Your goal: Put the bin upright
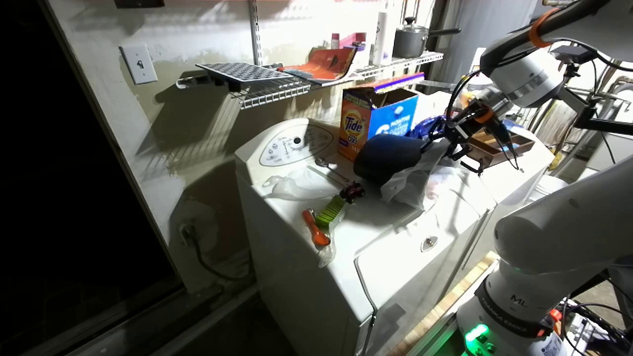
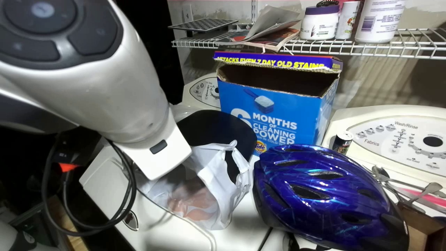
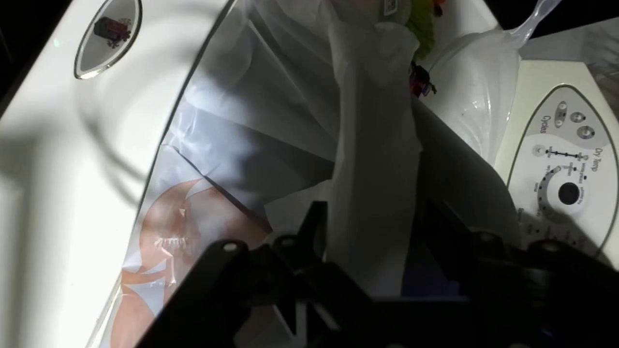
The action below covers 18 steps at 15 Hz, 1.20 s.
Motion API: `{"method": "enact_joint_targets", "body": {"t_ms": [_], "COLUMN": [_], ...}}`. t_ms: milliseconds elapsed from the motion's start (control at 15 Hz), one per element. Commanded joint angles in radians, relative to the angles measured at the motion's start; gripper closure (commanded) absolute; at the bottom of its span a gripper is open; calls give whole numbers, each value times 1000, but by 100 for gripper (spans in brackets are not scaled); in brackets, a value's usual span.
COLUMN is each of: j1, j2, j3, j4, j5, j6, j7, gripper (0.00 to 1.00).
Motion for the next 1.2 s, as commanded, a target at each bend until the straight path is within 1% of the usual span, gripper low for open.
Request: {"method": "enact_joint_targets", "body": {"t_ms": [0, 133, 333, 400, 467, 533, 667, 733, 867, 1133], "j1": [-6, -11, -13, -12, -11, -10, -8, -7, 2, 23], "j2": [17, 3, -18, -20, -21, -21, -13, -7, 11, 54], "j3": [12, 26, 47, 54, 65, 76, 98, 108, 121, 149], "j4": [24, 32, 51, 60, 70, 83, 109, 127, 164, 248], "j5": [32, 13, -14, -24, -34, -49, -85, -104, -137, -174], "j6": [-5, -6, -14, -15, -17, -20, -26, -32, -68, -135], "j7": [-20, -7, 8, 13, 19, 28, 47, 55, 70, 82], "gripper": [76, 88, 95, 94, 96, 94, 95, 97, 95, 98]}}
